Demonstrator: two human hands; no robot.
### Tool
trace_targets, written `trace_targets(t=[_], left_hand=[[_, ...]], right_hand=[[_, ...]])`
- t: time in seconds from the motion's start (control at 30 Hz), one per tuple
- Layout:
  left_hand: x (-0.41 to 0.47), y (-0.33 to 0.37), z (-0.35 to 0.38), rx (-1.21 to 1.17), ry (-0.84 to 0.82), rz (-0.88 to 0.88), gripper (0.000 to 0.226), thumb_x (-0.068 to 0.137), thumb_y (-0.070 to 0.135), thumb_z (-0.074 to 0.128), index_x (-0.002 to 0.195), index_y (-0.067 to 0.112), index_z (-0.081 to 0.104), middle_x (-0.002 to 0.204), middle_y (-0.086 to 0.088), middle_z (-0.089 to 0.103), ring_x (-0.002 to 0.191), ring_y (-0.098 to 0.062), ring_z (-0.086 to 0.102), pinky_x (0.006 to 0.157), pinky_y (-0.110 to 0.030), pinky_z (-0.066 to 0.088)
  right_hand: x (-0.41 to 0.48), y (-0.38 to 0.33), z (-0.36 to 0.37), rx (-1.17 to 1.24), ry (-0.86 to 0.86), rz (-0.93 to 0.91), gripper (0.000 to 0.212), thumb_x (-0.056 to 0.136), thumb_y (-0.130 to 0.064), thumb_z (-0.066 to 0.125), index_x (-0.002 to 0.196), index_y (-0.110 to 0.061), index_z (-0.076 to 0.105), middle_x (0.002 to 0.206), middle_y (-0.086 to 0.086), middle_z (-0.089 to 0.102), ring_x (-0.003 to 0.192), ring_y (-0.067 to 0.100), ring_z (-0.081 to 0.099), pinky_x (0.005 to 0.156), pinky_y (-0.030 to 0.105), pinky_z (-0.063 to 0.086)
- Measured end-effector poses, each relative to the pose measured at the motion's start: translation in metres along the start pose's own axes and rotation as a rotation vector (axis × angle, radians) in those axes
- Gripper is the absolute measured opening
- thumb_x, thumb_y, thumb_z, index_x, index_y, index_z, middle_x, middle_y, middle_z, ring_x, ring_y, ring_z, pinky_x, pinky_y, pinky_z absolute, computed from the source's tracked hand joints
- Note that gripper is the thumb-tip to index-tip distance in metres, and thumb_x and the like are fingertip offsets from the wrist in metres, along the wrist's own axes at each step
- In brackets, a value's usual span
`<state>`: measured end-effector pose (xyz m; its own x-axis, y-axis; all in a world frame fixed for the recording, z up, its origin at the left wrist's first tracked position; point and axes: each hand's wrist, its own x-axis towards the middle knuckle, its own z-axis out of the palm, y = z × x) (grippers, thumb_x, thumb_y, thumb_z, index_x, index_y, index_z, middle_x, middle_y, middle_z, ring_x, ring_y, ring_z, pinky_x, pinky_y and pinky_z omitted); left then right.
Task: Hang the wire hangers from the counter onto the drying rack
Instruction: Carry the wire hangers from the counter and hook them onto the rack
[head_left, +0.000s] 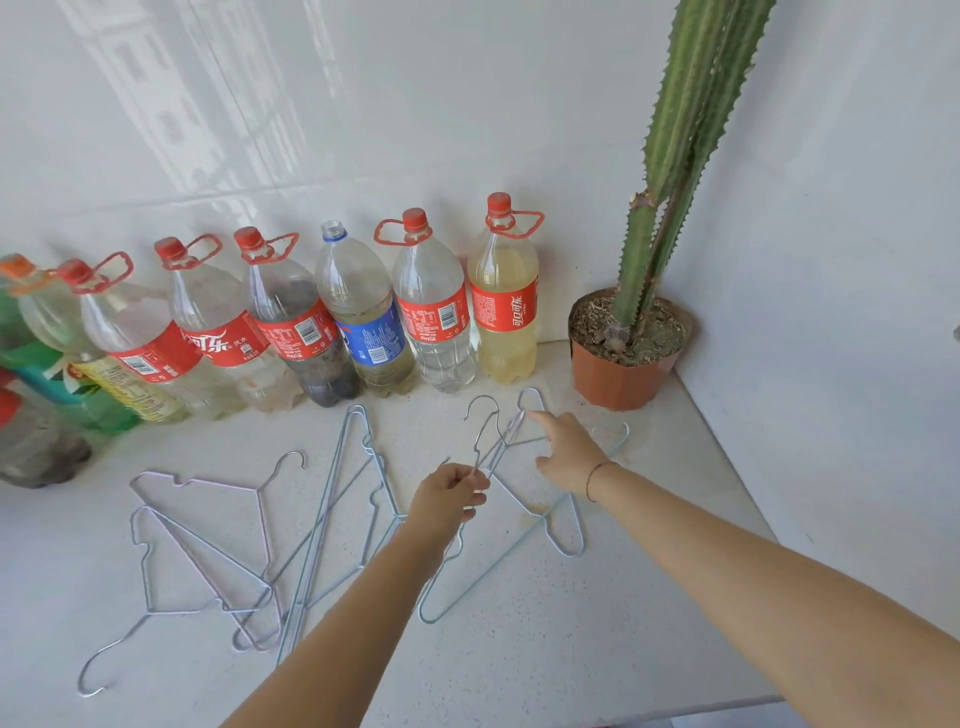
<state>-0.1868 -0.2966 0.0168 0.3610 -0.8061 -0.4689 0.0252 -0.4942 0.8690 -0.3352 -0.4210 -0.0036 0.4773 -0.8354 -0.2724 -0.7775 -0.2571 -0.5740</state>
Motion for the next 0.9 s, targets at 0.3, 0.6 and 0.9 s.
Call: trace_targets(t=[0.3,0.6,0.9], left_hand=[[0.000,0.002,-0.012,-0.053,0.042,-0.015,0.021,0.097,0.010,0.043,0.088,0.011,0.062,0.089,-0.007,0.067,0.078,-0.018,0.060,0.072,-0.027,0.047],[-0.005,0.005,-0.032,-0.204,0.125,-0.022,0.017,0.097,0.007,0.042,0.094,0.003,0.058,0.078,-0.009,0.063,0.066,-0.018,0.058,0.063,-0.025,0.049],[-0.040,0.018,-0.082,-0.251,0.327,0.044,0.014,0.094,0.012,0.051,0.085,0.012,0.062,0.073,-0.005,0.060,0.054,-0.015,0.047,0.051,-0.022,0.034]], right_hand=[[0.022,0.003,-0.005,-0.237,-0.144,-0.075,0.038,0.082,-0.041,0.057,0.119,-0.034,0.055,0.125,-0.006,0.054,0.122,0.019,0.043,0.108,0.041,0.021],[-0.004,-0.003,-0.019,0.100,-0.382,-0.055,0.052,0.078,-0.057,0.061,0.057,-0.023,0.028,0.059,-0.005,0.026,0.057,0.014,0.025,0.055,0.028,0.020],[-0.027,-0.040,-0.045,0.155,-0.461,-0.199,0.025,0.082,-0.031,0.068,0.065,-0.016,0.057,0.062,-0.008,0.042,0.061,0.007,0.041,0.060,0.014,0.042]])
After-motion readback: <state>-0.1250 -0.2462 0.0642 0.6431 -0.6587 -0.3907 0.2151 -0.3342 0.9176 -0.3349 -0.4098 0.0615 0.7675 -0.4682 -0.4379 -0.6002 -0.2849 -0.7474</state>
